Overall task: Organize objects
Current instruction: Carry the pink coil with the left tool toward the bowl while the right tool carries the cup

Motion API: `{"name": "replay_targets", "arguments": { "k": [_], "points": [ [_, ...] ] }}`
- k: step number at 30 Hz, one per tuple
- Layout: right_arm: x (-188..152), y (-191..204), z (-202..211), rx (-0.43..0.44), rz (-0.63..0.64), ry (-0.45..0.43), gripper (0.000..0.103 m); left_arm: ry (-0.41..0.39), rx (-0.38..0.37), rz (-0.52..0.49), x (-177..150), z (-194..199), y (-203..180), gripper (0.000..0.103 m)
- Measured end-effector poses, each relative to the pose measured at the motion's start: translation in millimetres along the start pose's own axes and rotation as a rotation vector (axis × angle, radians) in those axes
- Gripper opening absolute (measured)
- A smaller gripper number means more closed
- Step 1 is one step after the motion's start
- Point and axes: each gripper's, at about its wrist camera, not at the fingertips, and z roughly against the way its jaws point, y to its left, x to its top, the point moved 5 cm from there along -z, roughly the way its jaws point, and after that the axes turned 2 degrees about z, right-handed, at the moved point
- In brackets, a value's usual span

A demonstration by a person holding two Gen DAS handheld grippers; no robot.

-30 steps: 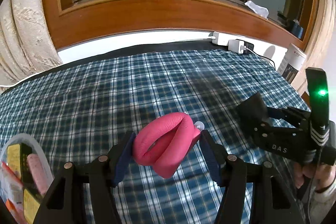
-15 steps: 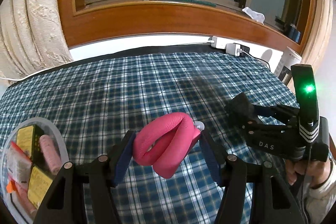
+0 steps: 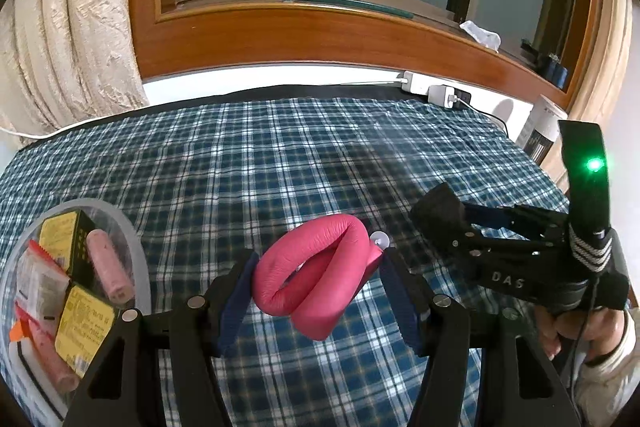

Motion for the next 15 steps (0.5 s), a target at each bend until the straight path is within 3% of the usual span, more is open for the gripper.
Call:
{"name": "replay_targets", "arguments": {
  "k": [15],
  "points": [
    [-6.8, 8.3, 0.4, -0.013, -0.017, -0.019, 0.050, -0.033, -0.014, 0.059, -13.2, 22.1, 30.3, 0.065]
  ]
}}
